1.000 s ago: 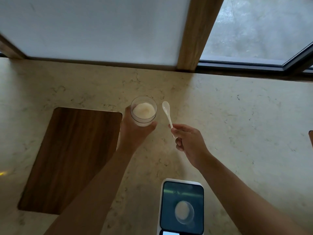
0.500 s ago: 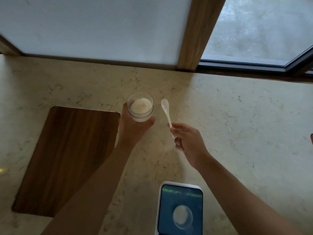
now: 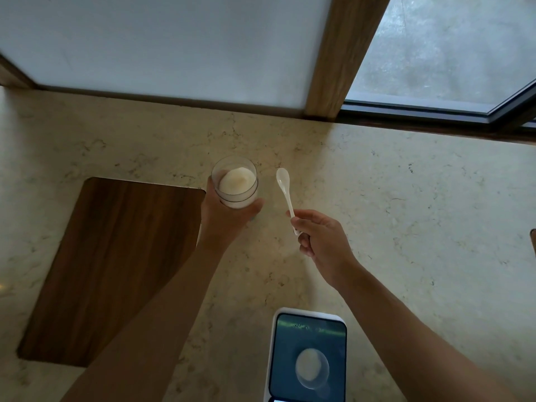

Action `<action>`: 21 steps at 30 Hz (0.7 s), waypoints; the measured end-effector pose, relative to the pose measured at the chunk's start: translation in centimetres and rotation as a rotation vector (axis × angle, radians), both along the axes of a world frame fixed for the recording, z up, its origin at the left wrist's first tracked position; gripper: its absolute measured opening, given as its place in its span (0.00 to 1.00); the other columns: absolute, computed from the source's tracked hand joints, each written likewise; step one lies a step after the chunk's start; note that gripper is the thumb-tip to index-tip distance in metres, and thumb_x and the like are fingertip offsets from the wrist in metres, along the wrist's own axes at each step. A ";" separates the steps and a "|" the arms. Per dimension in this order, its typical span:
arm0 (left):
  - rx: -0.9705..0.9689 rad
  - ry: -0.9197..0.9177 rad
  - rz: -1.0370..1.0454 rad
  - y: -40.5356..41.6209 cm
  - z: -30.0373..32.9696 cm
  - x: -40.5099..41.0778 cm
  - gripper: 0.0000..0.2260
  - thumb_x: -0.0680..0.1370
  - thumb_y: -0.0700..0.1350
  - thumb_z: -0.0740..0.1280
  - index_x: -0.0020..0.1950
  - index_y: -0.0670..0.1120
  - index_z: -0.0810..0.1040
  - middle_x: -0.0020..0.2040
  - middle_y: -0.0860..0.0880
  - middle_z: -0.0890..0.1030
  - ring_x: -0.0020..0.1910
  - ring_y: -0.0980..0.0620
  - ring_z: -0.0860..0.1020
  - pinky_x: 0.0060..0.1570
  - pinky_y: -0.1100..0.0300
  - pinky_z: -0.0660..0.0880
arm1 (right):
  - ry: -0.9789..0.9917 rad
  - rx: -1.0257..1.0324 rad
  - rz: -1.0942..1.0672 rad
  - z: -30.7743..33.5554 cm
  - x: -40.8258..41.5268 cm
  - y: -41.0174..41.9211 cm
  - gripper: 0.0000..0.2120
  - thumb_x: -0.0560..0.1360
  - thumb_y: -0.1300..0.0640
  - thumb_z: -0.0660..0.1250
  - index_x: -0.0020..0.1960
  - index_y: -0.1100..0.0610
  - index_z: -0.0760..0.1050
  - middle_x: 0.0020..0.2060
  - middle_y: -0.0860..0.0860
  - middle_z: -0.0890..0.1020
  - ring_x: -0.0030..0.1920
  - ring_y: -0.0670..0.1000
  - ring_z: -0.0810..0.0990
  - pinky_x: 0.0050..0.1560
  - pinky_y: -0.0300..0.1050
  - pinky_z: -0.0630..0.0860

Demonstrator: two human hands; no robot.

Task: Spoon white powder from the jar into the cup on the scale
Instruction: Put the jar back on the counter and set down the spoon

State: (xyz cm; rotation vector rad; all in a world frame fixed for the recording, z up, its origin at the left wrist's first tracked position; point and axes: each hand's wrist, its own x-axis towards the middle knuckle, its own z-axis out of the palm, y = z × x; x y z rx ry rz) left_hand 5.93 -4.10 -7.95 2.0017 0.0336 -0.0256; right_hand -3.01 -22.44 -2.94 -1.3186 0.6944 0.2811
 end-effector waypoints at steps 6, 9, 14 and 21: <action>0.038 -0.007 -0.020 0.1 0.4 -0.4 0.30 0.63 0.50 0.80 0.58 0.39 0.73 0.50 0.43 0.79 0.48 0.46 0.80 0.48 0.49 0.80 | 0.001 0.017 -0.001 0.1 -0.5 0.0 0.08 0.77 0.63 0.66 0.52 0.59 0.84 0.32 0.52 0.75 0.29 0.47 0.70 0.29 0.39 0.68; 0.023 0.021 -0.049 0.2 0.6 -0.4 0.31 0.63 0.50 0.80 0.57 0.35 0.73 0.49 0.40 0.78 0.47 0.42 0.79 0.45 0.45 0.79 | -0.003 0.027 -0.010 0.5 -0.9 0.0 0.08 0.77 0.64 0.66 0.52 0.59 0.84 0.33 0.53 0.74 0.30 0.47 0.69 0.30 0.41 0.66; -0.027 0.007 0.039 0.7 1.5 -2.2 0.44 0.58 0.56 0.82 0.69 0.51 0.66 0.61 0.53 0.75 0.59 0.54 0.76 0.56 0.53 0.78 | -0.025 0.033 -0.016 1.6 -2.0 -0.4 0.08 0.77 0.64 0.66 0.52 0.60 0.84 0.34 0.55 0.72 0.30 0.48 0.68 0.32 0.42 0.66; 0.028 -0.062 -0.026 2.0 4.0 -3.8 0.44 0.62 0.57 0.81 0.72 0.55 0.62 0.66 0.53 0.72 0.65 0.53 0.73 0.62 0.49 0.75 | -0.022 -0.038 0.035 3.1 -4.2 -0.3 0.07 0.78 0.63 0.66 0.53 0.62 0.82 0.32 0.55 0.76 0.31 0.51 0.72 0.33 0.44 0.72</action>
